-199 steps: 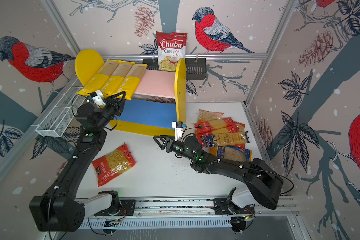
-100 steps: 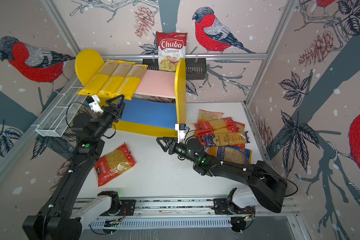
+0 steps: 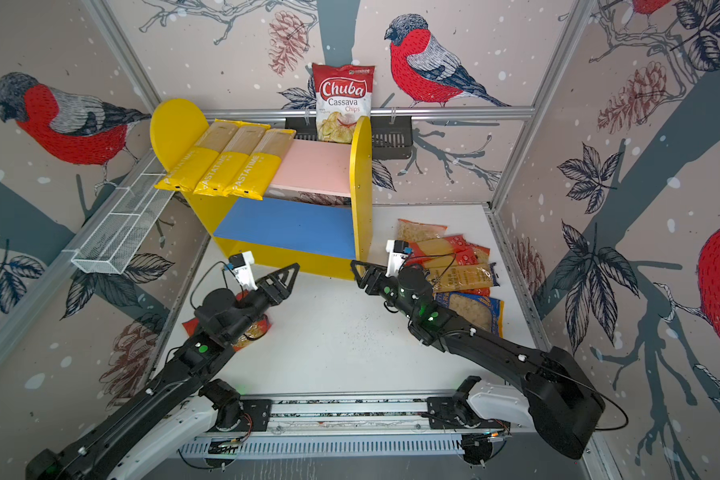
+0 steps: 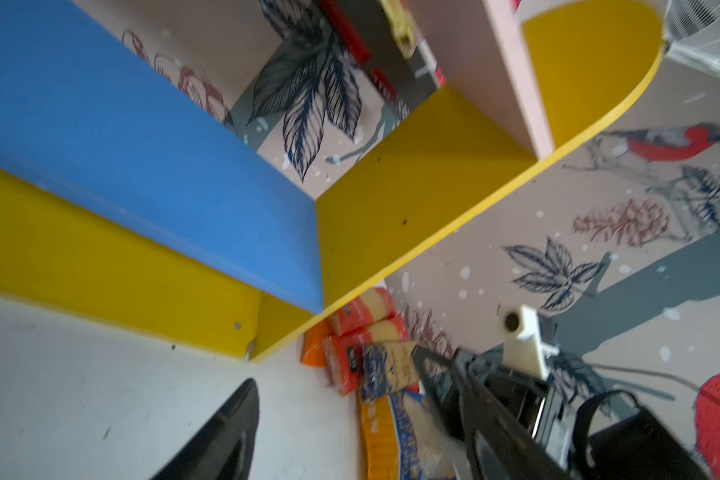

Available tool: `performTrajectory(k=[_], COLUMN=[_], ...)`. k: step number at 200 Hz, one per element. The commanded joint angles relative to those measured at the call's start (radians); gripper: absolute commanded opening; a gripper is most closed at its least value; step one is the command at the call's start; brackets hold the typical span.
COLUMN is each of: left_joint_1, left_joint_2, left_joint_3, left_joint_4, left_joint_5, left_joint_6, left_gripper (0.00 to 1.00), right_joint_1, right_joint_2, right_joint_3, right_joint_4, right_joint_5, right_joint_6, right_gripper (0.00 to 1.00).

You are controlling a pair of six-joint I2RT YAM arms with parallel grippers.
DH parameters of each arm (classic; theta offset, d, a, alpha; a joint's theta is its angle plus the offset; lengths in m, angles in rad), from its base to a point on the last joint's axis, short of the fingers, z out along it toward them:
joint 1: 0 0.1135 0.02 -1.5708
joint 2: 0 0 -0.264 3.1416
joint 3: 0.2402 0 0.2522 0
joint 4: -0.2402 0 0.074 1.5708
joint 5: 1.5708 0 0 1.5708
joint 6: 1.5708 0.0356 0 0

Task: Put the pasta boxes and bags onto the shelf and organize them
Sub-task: 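Pull the left gripper back toward the table while the right reaches into the pasta pile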

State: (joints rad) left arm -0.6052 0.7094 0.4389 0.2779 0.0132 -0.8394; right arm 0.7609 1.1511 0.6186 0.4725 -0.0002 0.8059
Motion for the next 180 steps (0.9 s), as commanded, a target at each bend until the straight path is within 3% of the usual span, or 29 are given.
performTrajectory(k=[1, 33, 72, 123, 180], left_joint_1=[-0.108, -0.273, -0.383, -0.451, -0.470], left_joint_2=[0.032, 0.165, 0.373, 0.538, 0.596], left_joint_3=[-0.043, -0.075, -0.041, 0.004, 0.020], left_joint_4=[0.112, 0.226, 0.327, 0.413, 0.445], left_joint_5=[-0.157, -0.243, -0.251, -0.236, -0.210], left_joint_6=[0.083, 0.125, 0.167, 0.172, 0.147], left_gripper=[0.75, 0.74, 0.74, 0.74, 0.74], right_joint_1=[-0.069, -0.211, -0.355, -0.596, -0.815], right_joint_2=[-0.029, -0.037, -0.051, -0.074, -0.055], right_joint_3=[-0.002, -0.022, -0.041, -0.081, -0.157], right_joint_4=[-0.218, -0.357, -0.428, -0.511, -0.398], right_joint_5=[0.098, 0.067, 0.044, 0.038, -0.041], right_joint_6=[-0.019, -0.015, -0.077, -0.073, -0.005], right_gripper=[0.63, 0.61, 0.61, 0.65, 0.65])
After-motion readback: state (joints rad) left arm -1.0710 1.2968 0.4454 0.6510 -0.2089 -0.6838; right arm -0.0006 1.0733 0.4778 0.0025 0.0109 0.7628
